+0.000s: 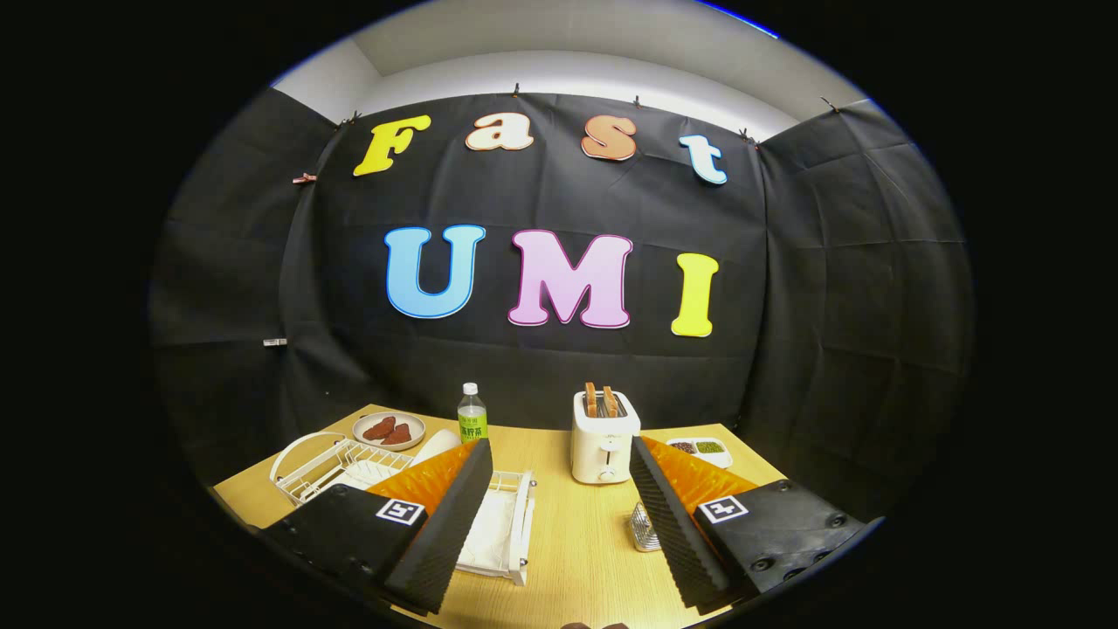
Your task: Take the plate from the dish rack, then take the spoon from the basket and place it into the plate.
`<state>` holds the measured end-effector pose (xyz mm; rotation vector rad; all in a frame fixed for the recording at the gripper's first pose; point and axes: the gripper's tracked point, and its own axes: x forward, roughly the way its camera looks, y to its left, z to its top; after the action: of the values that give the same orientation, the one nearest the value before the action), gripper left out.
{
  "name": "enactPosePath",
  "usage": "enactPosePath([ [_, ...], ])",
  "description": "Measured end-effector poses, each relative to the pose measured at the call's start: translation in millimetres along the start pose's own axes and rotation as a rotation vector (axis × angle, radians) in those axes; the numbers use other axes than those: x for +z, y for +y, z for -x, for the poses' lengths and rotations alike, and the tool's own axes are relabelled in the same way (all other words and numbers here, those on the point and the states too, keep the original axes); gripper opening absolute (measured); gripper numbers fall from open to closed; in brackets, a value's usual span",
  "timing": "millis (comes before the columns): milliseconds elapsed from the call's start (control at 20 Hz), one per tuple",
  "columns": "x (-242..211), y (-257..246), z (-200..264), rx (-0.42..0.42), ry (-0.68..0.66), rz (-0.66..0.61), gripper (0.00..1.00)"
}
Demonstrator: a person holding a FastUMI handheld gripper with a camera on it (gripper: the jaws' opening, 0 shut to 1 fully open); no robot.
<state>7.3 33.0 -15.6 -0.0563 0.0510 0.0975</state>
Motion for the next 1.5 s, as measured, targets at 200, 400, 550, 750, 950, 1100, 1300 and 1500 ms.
enactPosePath([
  [200,-2.4,16.1,-29.4,0.04,0.059,0.004,0.98],
  [400,4.1,30.7,-63.6,0.043,0.099,0.018,0.98],
  [550,6.6,52.0,-86.7,0.097,0.14,0.027,0.98],
  [750,-1.6,80.0,-113.8,0.154,0.244,-0.017,0.98],
  [950,-30.8,102.8,-141.9,0.179,0.352,0.011,0.98],
  [1100,-62.7,121.4,-144.2,0.21,0.49,0.005,0.98],
  [1300,-94.9,133.2,-145.4,0.197,0.628,-0.041,0.98],
  [1500,-126.7,140.1,-147.9,0.174,0.76,-0.098,0.97],
])
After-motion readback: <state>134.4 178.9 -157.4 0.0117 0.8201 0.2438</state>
